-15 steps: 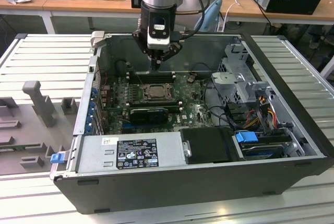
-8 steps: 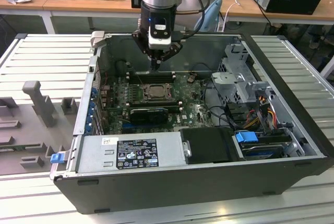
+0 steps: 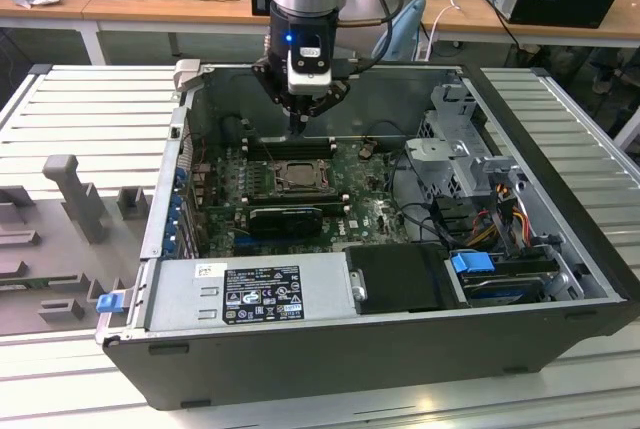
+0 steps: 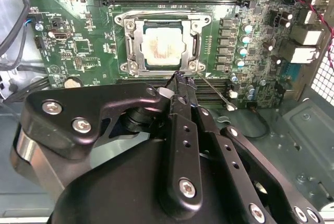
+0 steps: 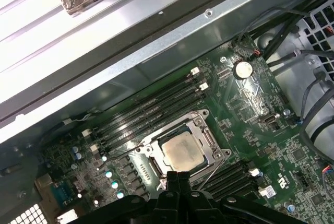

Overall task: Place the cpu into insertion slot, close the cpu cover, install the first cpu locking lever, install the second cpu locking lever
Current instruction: 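Install the first cpu locking lever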

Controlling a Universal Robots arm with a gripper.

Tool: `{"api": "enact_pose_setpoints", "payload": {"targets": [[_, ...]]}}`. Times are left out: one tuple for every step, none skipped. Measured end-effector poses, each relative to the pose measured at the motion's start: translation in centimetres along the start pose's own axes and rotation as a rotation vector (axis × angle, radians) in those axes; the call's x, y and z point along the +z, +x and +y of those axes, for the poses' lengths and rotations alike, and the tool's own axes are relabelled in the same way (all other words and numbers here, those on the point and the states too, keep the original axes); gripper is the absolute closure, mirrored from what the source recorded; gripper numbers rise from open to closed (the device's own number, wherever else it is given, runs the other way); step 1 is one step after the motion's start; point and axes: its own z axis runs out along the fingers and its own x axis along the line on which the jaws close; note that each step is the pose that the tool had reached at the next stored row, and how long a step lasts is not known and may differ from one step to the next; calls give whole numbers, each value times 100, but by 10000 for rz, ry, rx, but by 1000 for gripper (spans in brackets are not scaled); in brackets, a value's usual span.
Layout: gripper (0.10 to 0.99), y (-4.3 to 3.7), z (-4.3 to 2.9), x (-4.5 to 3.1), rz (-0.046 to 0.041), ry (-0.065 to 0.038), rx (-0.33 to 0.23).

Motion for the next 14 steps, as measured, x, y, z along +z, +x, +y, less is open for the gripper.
{"api": "enact_pose_setpoints", "payload": {"targets": [[980,0,0,0,1,1,-31],[980,0,0,0,2,2,-66],[980,0,0,0,4,4,-127],[980,0,0,0,5,6,-173],[980,0,0,0,5,7,-212],[980,0,0,0,9,11,-354],[980,0,0,0,13,16,-478],[980,0,0,0,15,18,-544],[980,0,0,0,17,20,-617],[980,0,0,0,19,22,-667],[980,0,0,0,20,23,-713],[980,0,0,0,22,25,-766],[980,0,0,0,23,28,-819],[980,0,0,0,26,31,-923]]}}
